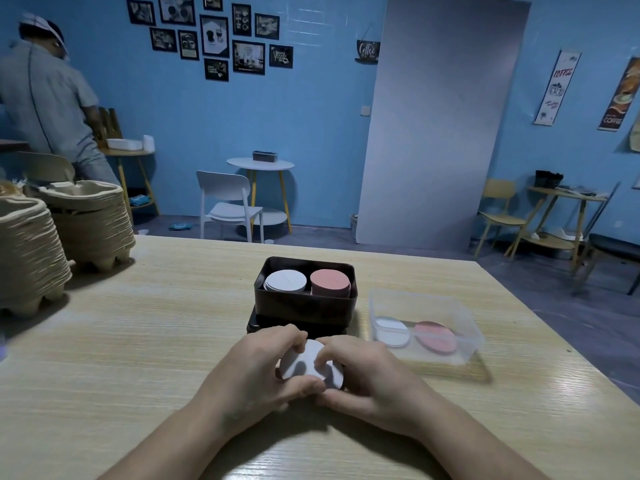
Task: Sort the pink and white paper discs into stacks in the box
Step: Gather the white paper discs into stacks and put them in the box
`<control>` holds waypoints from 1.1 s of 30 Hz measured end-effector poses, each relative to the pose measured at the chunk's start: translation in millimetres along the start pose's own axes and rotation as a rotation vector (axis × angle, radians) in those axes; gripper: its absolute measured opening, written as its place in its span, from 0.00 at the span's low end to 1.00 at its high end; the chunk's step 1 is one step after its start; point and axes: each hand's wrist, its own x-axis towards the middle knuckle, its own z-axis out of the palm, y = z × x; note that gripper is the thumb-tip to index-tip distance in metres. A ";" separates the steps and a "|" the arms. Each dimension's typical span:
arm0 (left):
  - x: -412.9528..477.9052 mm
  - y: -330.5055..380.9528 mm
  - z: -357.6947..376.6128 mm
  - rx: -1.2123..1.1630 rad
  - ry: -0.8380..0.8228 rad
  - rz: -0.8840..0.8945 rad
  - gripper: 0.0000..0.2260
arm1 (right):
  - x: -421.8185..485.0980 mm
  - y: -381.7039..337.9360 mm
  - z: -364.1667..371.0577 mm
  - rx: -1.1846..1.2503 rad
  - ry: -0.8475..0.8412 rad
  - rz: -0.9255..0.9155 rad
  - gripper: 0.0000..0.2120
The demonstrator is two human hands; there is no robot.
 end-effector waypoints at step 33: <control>-2.2 -3.0 -6.6 -0.150 0.015 0.130 0.12 | -2.2 14.9 -0.6 0.015 0.051 -0.033 0.14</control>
